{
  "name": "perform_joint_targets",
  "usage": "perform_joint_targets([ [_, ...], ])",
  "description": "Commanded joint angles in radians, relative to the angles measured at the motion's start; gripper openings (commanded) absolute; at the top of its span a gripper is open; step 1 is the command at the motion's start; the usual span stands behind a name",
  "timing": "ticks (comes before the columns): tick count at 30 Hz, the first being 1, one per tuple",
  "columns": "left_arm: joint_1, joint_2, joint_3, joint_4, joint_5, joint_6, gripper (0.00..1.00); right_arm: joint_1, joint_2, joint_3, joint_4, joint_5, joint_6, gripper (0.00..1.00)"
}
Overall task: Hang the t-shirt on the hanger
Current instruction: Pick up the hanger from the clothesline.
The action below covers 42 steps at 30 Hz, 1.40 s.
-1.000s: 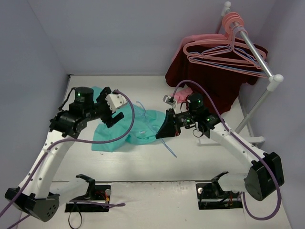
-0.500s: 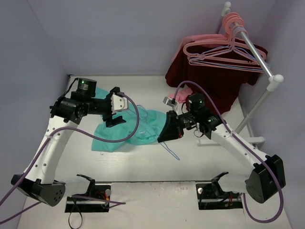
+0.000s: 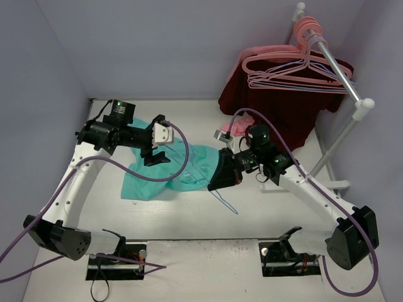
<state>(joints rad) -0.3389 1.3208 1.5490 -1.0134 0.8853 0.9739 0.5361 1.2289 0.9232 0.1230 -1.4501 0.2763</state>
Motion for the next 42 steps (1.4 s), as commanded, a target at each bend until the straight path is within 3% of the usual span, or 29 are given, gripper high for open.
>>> perform_joint_targets([
  [1,0.003,0.018,0.073,0.01,0.091,0.054,0.74,0.023,-0.039,-0.003,0.05,-0.115,0.014,0.0],
  [10,0.003,0.028,0.038,0.012,0.164,0.048,0.62,0.027,-0.042,-0.006,0.05,-0.107,0.014,0.0],
  [15,0.003,0.011,-0.009,0.013,0.233,0.042,0.47,0.028,-0.032,0.003,0.05,-0.108,0.012,0.0],
  [20,-0.011,0.029,-0.012,0.013,0.254,0.033,0.42,0.03,-0.022,0.009,0.05,-0.12,0.011,0.0],
  [23,-0.011,0.027,-0.014,0.013,0.262,0.031,0.31,0.03,-0.02,0.003,0.05,-0.119,0.01,0.0],
  [25,-0.011,0.025,-0.019,0.015,0.264,0.031,0.16,0.03,-0.019,-0.001,0.05,-0.116,0.006,0.0],
  [26,-0.011,0.023,-0.021,0.013,0.262,0.029,0.16,0.03,-0.019,-0.001,0.05,-0.115,0.007,0.0],
  [28,-0.011,0.019,-0.022,0.013,0.265,0.029,0.01,0.03,-0.019,-0.009,0.05,-0.111,0.005,0.0],
  [33,-0.011,0.013,-0.031,0.011,0.263,0.022,0.0,0.027,-0.01,-0.02,0.051,-0.085,0.0,0.02],
  [38,-0.009,-0.038,-0.069,0.007,0.188,0.023,0.0,-0.011,-0.007,-0.018,0.05,0.004,-0.009,0.53],
  [42,-0.003,-0.08,-0.087,0.008,0.114,0.008,0.0,-0.058,-0.002,0.015,0.049,0.103,-0.008,0.72],
])
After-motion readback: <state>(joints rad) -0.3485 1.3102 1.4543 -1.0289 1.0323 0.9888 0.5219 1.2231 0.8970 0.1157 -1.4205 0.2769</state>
